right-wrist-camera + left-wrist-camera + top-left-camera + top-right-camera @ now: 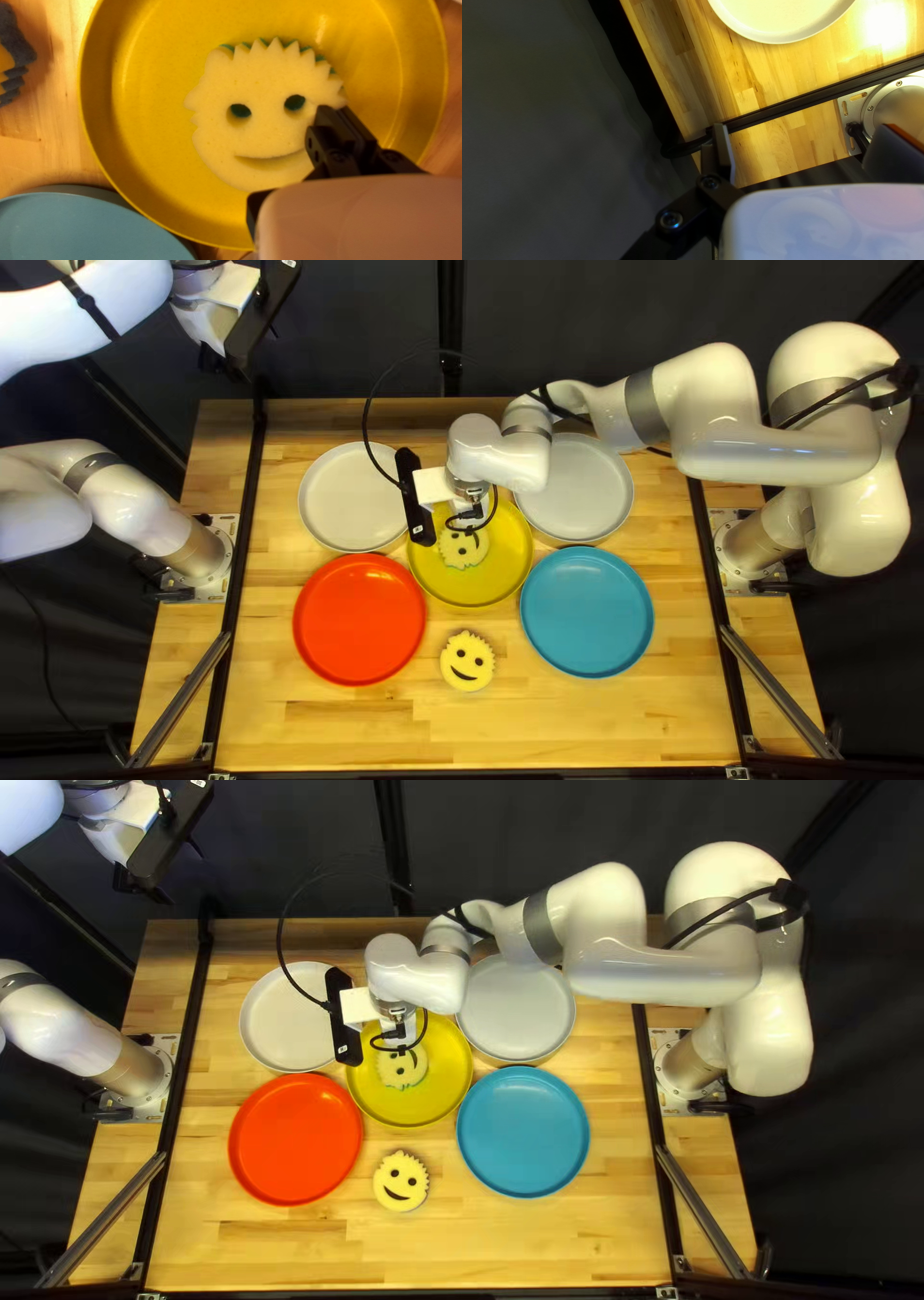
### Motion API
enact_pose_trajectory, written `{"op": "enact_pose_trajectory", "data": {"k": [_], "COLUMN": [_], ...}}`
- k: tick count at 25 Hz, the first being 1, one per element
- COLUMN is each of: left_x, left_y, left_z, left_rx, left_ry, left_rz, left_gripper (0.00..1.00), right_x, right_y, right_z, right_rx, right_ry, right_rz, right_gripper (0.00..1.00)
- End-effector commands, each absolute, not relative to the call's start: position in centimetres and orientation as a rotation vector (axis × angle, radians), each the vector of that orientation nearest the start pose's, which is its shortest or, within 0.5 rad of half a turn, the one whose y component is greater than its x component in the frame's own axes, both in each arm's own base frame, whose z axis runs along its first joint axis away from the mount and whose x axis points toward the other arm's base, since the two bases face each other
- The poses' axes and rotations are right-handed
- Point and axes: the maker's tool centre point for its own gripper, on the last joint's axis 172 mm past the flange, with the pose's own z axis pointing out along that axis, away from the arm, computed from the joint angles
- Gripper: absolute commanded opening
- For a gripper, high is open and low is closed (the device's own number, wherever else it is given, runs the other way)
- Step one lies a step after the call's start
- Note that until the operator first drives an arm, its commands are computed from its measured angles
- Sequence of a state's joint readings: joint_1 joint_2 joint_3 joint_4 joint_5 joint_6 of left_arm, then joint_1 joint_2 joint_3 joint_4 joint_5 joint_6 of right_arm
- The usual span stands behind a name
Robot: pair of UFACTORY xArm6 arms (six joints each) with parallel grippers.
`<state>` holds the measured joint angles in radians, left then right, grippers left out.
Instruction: Pick up sponge and scrub the plate
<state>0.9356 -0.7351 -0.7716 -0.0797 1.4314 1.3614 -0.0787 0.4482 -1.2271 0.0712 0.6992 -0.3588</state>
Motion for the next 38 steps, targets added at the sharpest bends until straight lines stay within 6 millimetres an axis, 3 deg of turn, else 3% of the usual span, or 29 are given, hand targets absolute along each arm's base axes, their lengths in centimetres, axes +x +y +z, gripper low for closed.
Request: {"op": "enact_pose_trajectory", "data": {"k": [1, 12, 19, 23, 27, 38], "left_x": [18.9, 18.9, 18.9, 18.9, 18.9, 18.9], "left_y": [22.3, 22.3, 22.3, 22.3, 22.3, 22.3], "left_z": [30.8, 30.8, 30.8, 30.8, 30.8, 30.8], "left_rx": [-3.034, -3.034, -3.034, -3.034, -3.034, -3.034], "left_ry": [0.643, 0.643, 0.643, 0.643, 0.643, 0.643], "left_rz": [-0.16, -0.16, -0.16, -0.16, -0.16, -0.16], "left_gripper": [1.0, 1.0, 1.0, 1.0, 1.0, 1.0], "right_x": [56.4, 56.4, 56.1, 55.8, 55.9, 56.9], "right_y": [-3.6, -3.7, -6.0, -8.3, -9.2, -7.9], "right_z": [4.9, 5.1, 5.5, 5.3, 4.9, 4.6], "right_rx": [-3.089, -3.096, -3.103, -3.097, -3.089, -3.084], "right_ry": [-0.353, -0.34, -0.295, -0.261, -0.237, -0.27], "right_rz": [-0.138, -0.126, -0.105, -0.088, -0.084, -0.089], "right_gripper": [0.0, 0.0, 0.0, 0.0, 0.0, 0.0]}}
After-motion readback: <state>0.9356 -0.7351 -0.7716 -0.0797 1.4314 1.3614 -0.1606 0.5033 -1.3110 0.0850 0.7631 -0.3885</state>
